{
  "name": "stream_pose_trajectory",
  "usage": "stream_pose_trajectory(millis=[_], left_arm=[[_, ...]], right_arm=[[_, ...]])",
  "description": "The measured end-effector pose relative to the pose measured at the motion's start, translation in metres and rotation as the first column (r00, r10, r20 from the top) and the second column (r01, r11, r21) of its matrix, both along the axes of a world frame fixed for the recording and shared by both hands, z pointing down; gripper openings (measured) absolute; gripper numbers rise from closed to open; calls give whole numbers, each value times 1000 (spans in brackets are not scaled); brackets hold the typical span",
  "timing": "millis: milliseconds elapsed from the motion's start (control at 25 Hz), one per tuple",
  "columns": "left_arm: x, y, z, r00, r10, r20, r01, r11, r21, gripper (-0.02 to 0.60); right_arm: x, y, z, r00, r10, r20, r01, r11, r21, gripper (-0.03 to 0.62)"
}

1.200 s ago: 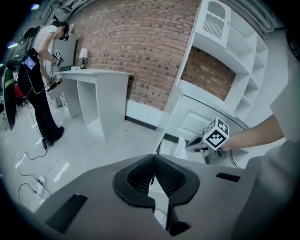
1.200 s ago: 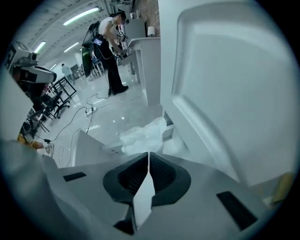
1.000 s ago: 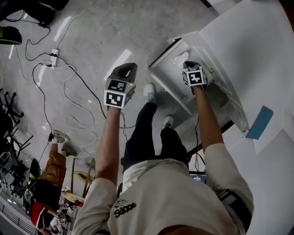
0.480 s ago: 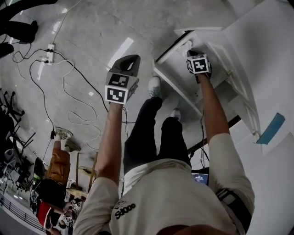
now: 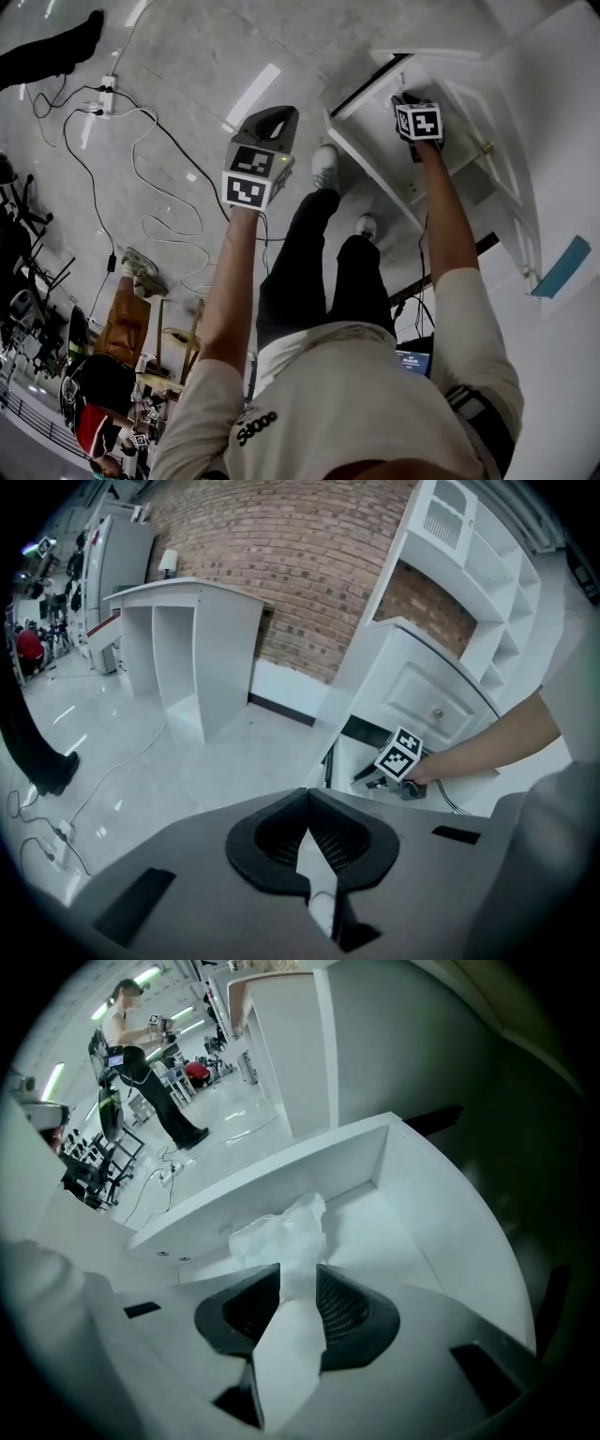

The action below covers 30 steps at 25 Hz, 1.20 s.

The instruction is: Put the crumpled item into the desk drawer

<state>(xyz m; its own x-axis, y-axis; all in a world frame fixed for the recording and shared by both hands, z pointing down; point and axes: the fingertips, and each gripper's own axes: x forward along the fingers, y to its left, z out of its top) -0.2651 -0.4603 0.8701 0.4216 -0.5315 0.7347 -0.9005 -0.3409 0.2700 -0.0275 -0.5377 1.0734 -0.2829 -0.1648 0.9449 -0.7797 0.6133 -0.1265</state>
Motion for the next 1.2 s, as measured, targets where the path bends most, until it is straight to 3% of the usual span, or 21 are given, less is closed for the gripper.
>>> stream_pose_trajectory(millis=[240,360,520,720,920,1200], left_arm=[[2,4,-28,1000,-13,-27,13,1000,-6,17],[9,1,-52,999,-3,-37,3,1000,5,17],[32,-4,-83,999,21,-49,-20,999,24,17],[52,-5,-116,997,44,-60,-41,998,47,17],[75,4,-143,997,66,-33,-64,996,65,17],[94,13,-191,998,70,5,-70,991,115,17]], right_arm=[[10,9,-38,999,51,-8,-51,999,-10,101],[14,17,-69,999,52,-4,-52,999,7,68],[22,31,-113,999,-33,-13,33,998,50,17],[26,55,-162,992,-120,-24,121,990,67,6],[42,78,-210,994,-110,9,109,991,79,6],[62,84,-276,996,-81,49,72,984,165,6]])
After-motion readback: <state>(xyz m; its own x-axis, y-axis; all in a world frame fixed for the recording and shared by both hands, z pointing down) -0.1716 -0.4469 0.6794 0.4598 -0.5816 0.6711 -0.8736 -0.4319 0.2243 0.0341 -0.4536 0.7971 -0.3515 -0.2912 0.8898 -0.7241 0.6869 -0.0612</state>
